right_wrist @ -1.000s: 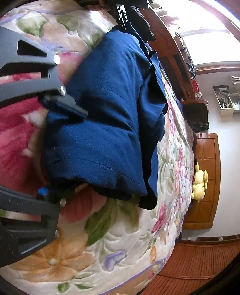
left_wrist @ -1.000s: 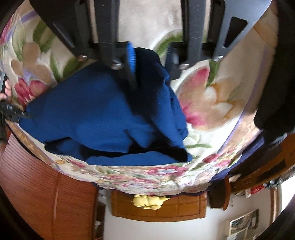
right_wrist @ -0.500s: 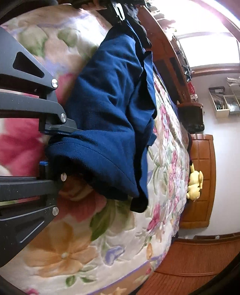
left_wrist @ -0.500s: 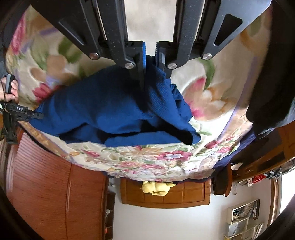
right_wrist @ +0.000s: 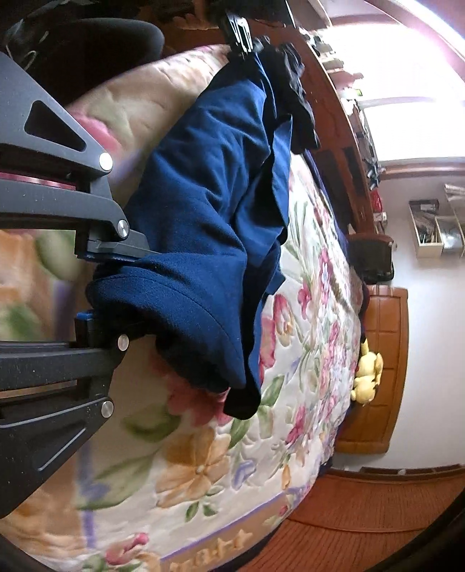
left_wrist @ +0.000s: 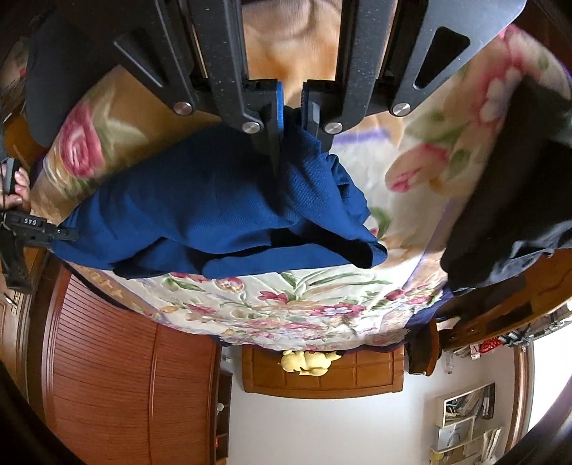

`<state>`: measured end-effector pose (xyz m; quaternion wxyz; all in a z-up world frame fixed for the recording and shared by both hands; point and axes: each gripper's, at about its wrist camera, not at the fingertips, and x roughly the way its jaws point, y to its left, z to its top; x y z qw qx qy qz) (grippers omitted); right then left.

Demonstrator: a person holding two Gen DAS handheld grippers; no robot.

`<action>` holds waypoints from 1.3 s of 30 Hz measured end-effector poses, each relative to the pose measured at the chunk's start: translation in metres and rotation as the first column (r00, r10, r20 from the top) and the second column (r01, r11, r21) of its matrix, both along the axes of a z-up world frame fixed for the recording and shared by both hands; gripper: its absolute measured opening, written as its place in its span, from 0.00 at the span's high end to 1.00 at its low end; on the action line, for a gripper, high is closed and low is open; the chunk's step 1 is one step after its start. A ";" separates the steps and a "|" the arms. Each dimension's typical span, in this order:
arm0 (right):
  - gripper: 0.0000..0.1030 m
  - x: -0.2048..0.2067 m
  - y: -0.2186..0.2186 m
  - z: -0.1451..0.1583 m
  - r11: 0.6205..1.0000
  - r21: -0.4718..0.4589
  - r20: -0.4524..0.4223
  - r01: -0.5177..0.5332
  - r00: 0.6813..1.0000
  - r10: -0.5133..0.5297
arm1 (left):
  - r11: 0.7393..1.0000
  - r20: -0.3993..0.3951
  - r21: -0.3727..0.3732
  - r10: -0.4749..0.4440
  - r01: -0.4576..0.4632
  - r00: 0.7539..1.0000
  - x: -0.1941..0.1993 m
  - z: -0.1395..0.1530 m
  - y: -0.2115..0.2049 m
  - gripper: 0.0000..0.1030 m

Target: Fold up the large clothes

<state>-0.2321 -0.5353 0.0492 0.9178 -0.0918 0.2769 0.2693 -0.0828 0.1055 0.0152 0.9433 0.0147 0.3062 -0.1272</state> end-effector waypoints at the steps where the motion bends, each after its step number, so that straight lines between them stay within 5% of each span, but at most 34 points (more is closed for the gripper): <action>1: 0.81 -0.005 -0.002 0.001 1.000 0.001 0.000 0.000 1.000 0.000 | 1.000 0.001 -0.002 0.004 -0.004 1.000 -0.004 0.001 0.000 0.94; 17: 0.73 -0.018 -0.001 -0.023 0.998 0.006 -0.016 0.061 0.998 -0.061 | 0.994 0.037 0.065 0.082 -0.084 0.996 -0.017 -0.020 -0.007 0.93; 22: 0.61 -0.024 -0.009 -0.017 0.994 0.031 -0.017 0.109 0.994 -0.108 | 0.993 0.049 0.071 0.086 -0.089 0.995 -0.020 -0.026 -0.008 0.93; 30: 0.42 -0.044 -0.010 0.031 0.986 0.038 0.100 0.163 0.981 -0.166 | 0.994 0.068 0.052 0.089 -0.093 0.994 -0.022 -0.032 -0.009 0.93; 39: 0.40 -0.005 0.059 0.045 1.000 -0.010 0.081 -0.003 0.997 0.004 | 0.996 0.069 0.022 0.081 -0.083 0.994 -0.021 -0.039 -0.008 0.93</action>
